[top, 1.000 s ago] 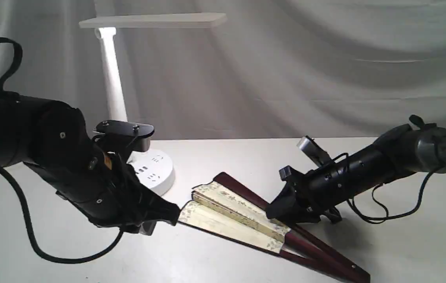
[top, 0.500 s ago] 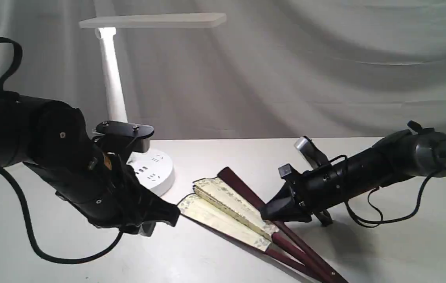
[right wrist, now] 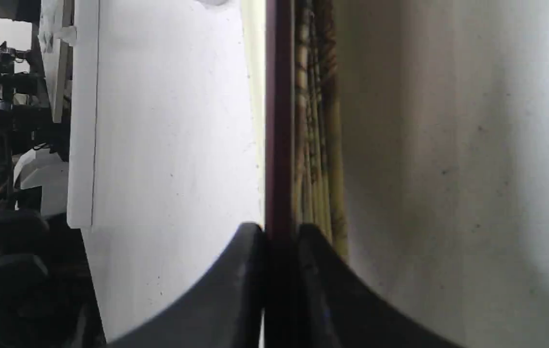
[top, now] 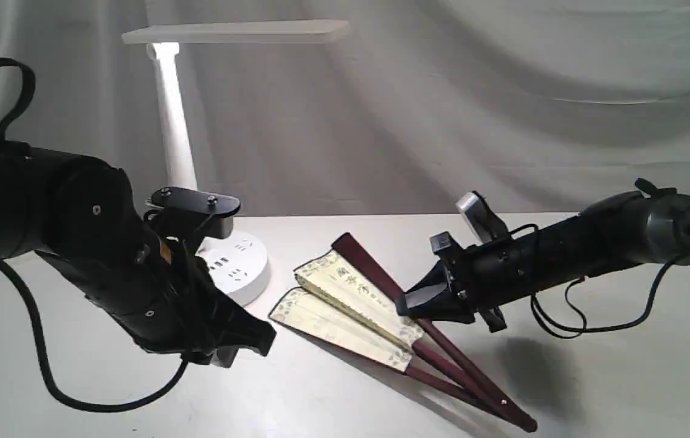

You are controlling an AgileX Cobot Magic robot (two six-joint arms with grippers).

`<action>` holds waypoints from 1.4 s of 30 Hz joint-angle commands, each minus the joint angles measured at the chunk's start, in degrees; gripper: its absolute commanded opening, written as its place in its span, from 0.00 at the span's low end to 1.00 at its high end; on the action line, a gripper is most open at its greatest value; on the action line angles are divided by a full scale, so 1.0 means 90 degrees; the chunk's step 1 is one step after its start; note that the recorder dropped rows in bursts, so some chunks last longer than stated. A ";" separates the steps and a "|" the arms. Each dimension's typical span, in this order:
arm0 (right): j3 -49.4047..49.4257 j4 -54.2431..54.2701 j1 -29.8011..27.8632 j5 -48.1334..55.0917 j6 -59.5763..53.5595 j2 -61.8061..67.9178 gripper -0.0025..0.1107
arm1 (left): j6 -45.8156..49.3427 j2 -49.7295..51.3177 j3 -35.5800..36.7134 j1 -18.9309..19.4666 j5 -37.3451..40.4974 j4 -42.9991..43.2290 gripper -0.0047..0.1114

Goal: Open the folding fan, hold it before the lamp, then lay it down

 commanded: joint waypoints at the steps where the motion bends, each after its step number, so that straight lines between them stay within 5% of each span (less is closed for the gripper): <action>1: 0.0002 0.0095 -0.0002 0.0067 0.0074 -0.0292 0.02 | 0.0084 -0.0133 -0.0004 -0.0031 -0.0126 0.0010 0.30; 11: 0.0002 0.0078 -0.0002 0.0067 0.0235 -0.0693 0.02 | 0.0111 -0.1098 0.1264 -0.0031 -0.2163 -0.0120 0.30; 29: 0.0002 0.0475 0.0010 0.0067 0.0509 -0.0724 0.02 | -0.0921 -0.1736 0.4733 -0.0031 -0.9591 -0.0044 0.30; 37: 0.0002 0.0816 0.0021 0.0067 0.0542 -0.0724 0.02 | -0.1247 -0.1583 0.4876 -0.0031 -0.9893 -0.0056 0.30; 42: 0.0002 0.0823 0.0077 0.0067 0.0554 -0.0724 0.02 | -0.3337 -0.0881 0.4832 -0.0031 -1.0108 -0.0071 0.30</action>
